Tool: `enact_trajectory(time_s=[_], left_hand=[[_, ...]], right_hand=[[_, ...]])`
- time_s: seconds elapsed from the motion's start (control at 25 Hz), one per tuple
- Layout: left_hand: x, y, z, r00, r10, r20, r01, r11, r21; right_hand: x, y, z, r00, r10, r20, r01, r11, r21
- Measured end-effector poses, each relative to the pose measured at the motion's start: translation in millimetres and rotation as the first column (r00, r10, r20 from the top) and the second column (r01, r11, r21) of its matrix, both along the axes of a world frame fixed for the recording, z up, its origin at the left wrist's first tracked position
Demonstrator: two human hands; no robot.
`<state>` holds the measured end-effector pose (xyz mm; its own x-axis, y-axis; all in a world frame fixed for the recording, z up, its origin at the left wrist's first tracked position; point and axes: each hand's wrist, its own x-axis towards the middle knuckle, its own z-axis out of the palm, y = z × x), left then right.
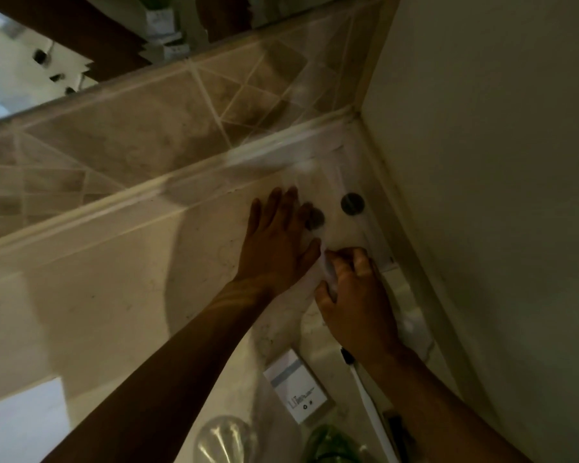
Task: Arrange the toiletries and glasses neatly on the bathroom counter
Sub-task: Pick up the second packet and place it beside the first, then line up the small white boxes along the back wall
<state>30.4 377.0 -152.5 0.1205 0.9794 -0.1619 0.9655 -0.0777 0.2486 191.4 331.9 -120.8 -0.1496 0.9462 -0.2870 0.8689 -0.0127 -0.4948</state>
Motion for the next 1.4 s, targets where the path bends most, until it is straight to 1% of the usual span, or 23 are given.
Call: enact_trajectory(time_s=[0.32,0.4,0.52,0.6,0.68,0.76,0.84,0.92,0.96,1.04,1.08,1.12,1.16,1.2,1.28,1.32,1.36,1.4], left_hand=[[-0.3,-0.4,-4.7,1.0,0.0,0.024,0.0,1.0,0.02],[-2.8,-5.7,0.1,0.996,0.011,0.088,-0.012,1.0,0.012],[-7.0,-19.9,11.5,0.988,0.072,0.134,-0.071,0.997,-0.014],[-14.3,-35.7,24.7,0.985,0.079,0.154,-0.076,0.997,-0.025],[-23.5,-63.0,42.2,0.968,0.134,0.211,-0.131,0.991,-0.029],[-32.4,-104.5,59.7,0.952,0.204,0.228,-0.206,0.978,-0.017],[-34.5,-145.1,72.9,0.942,0.244,0.229,-0.247,0.969,-0.013],[-34.2,-175.9,82.3,0.927,0.29,0.238,-0.286,0.957,-0.052],[-35.4,-186.2,85.3,0.904,0.342,0.257,-0.328,0.94,-0.098],[-35.5,-203.3,87.2,0.826,0.477,0.301,-0.417,0.875,-0.245],[-35.0,-214.5,87.1,0.788,0.536,0.304,-0.442,0.835,-0.327],[-33.8,-225.5,87.8,0.732,0.592,0.338,-0.455,0.793,-0.405],[-28.4,-221.5,83.4,0.649,0.654,0.389,-0.447,0.741,-0.501],[-23.2,-218.1,80.8,0.539,0.721,0.435,-0.442,0.682,-0.582],[-15.0,-220.3,82.1,0.316,0.819,0.479,-0.43,0.573,-0.697],[-12.2,-219.7,81.3,0.23,0.846,0.481,-0.413,0.532,-0.739],[-9.0,-219.9,81.1,0.164,0.862,0.48,-0.391,0.504,-0.771],[-5.8,-220.3,80.5,0.122,0.869,0.479,-0.375,0.487,-0.789]], right_hand=[[0.4,0.8,-0.5,0.998,-0.011,-0.063,0.011,1.0,0.006],[2.3,-1.4,4.4,0.994,-0.043,-0.104,0.044,0.999,0.007],[10.4,-5.6,17.1,0.969,-0.11,-0.219,0.114,0.993,0.007],[19.9,-10.4,25.0,0.956,-0.13,-0.265,0.14,0.99,0.022],[30.8,-23.0,29.0,0.953,-0.085,-0.29,0.105,0.993,0.053],[38.8,-46.2,33.5,0.958,-0.026,-0.286,0.031,0.999,0.011],[46.6,-67.2,36.8,0.97,-0.004,-0.243,-0.019,0.996,-0.09],[51.8,-84.3,40.4,0.975,0.021,-0.222,-0.058,0.985,-0.163],[53.4,-89.8,42.4,0.973,0.02,-0.23,-0.064,0.98,-0.188],[55.5,-97.3,46.4,0.965,0.0,-0.261,-0.064,0.97,-0.235],[51.8,-104.0,49.2,0.962,0.012,-0.274,-0.085,0.963,-0.255],[45.3,-109.1,52.9,0.96,0.054,-0.276,-0.128,0.958,-0.257],[43.0,-104.3,51.2,0.962,0.077,-0.262,-0.147,0.954,-0.26],[38.1,-99.5,51.5,0.965,0.117,-0.236,-0.178,0.949,-0.261],[25.1,-100.0,54.0,0.96,0.219,-0.176,-0.263,0.92,-0.292],[19.7,-98.7,53.5,0.957,0.253,-0.142,-0.286,0.907,-0.308],[14.6,-97.5,53.5,0.953,0.28,-0.115,-0.302,0.899,-0.317],[10.8,-97.5,53.2,0.951,0.294,-0.1,-0.311,0.894,-0.323]])
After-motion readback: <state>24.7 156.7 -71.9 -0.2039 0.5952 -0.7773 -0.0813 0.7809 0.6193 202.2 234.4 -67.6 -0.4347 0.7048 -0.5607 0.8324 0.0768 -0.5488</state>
